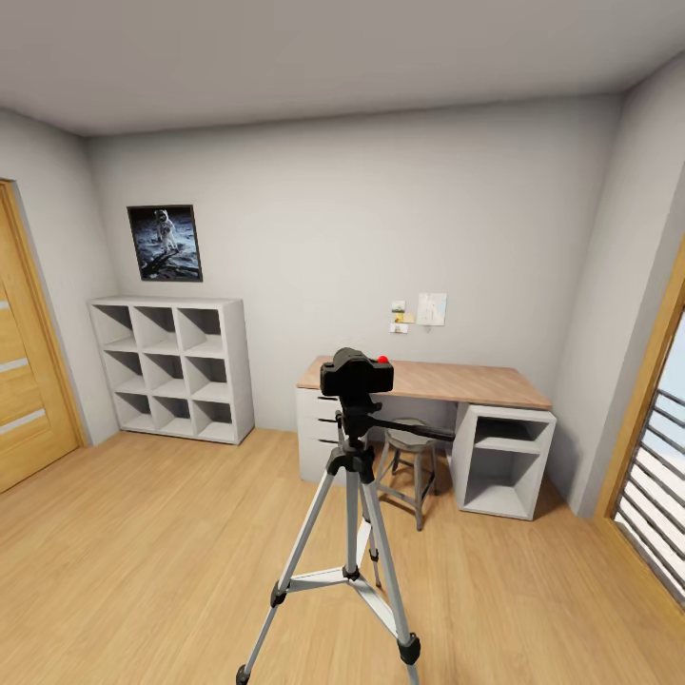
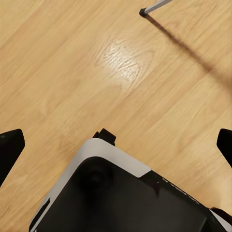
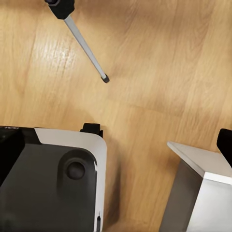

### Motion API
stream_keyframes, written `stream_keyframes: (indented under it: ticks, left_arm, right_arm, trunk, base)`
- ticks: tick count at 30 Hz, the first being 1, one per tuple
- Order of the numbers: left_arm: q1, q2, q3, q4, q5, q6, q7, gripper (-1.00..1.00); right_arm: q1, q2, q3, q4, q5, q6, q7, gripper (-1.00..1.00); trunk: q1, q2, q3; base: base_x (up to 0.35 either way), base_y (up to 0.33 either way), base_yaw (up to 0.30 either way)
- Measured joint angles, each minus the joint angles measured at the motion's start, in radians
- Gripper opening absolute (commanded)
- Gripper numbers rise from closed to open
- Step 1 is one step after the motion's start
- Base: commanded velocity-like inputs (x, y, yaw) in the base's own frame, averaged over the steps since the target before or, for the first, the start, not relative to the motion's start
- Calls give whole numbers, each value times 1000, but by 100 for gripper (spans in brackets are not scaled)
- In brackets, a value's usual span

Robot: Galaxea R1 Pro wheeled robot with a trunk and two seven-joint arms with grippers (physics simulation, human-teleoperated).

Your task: Attach the digital camera to the camera tripod in the bedroom.

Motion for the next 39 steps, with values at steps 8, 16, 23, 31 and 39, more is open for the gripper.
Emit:
stream_keyframes:
  ticks: [8,16,23,31,39]
  left_arm:
    - [0,0,0,0,0,0,0,100]
    - [0,0,0,0,0,0,0,100]
    - [0,0,0,0,0,0,0,100]
    - [0,0,0,0,0,0,0,100]
    - [0,0,0,0,0,0,0,100]
  right_arm:
    - [0,1,0,0,0,1,0,100]
    - [0,1,0,0,0,0,0,100]
    - [0,1,0,0,0,1,0,100]
    - [0,2,0,0,0,0,0,100]
    - [0,2,0,0,0,0,0,100]
  trunk:
    - [0,0,7]
    - [0,0,10]
    - [0,0,11]
    - [0,0,11]
    - [0,0,11]
  base:
    - [0,0,-49]
    - [0,0,-24]
    - [0,0,-4]
    - [0,0,0]
    - [0,0,0]
